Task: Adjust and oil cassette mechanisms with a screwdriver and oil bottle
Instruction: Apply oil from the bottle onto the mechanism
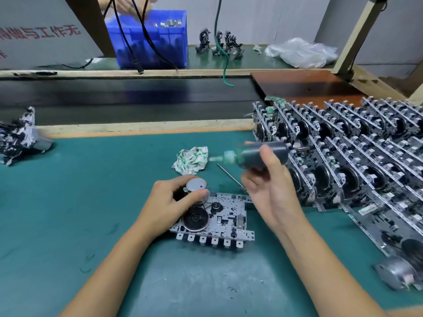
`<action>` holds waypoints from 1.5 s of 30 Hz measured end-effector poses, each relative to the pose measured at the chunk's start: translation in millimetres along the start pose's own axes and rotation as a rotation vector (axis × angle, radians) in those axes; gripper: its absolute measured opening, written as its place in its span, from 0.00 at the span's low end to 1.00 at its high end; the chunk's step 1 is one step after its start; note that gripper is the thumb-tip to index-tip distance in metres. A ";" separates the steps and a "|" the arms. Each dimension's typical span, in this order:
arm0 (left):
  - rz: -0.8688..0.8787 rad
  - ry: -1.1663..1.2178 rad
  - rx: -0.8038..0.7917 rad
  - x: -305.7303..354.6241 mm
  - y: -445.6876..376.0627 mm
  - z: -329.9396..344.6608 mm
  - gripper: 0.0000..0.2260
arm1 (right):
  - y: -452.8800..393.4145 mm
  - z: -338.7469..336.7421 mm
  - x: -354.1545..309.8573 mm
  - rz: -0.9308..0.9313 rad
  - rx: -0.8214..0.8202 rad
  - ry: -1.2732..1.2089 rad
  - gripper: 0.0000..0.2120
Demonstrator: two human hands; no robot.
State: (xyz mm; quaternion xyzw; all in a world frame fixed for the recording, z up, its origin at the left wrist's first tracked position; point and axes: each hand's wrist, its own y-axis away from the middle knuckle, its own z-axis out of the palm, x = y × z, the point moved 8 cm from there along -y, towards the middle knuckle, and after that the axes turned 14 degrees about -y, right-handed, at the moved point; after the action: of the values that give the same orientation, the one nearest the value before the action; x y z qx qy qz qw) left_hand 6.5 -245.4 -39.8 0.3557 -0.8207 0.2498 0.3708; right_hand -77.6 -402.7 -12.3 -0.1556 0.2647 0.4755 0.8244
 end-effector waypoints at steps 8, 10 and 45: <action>-0.039 0.018 -0.016 -5.1 -2.8 2.0 0.15 | -2.7 -6.4 9.2 -0.069 0.080 0.451 0.12; -0.040 0.017 -0.015 -4.9 -3.5 2.5 0.15 | -3.7 -4.0 9.6 -0.100 0.063 0.535 0.10; -0.016 0.060 -0.021 4.8 -2.4 0.9 0.13 | -4.5 -6.9 12.5 -0.158 0.062 0.615 0.07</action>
State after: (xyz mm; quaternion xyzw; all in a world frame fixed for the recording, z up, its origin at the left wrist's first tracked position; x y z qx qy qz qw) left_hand 5.7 -249.4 -36.2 0.3505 -0.8091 0.2486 0.4009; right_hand -70.6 -399.7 -25.2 -0.2868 0.5031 0.3323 0.7445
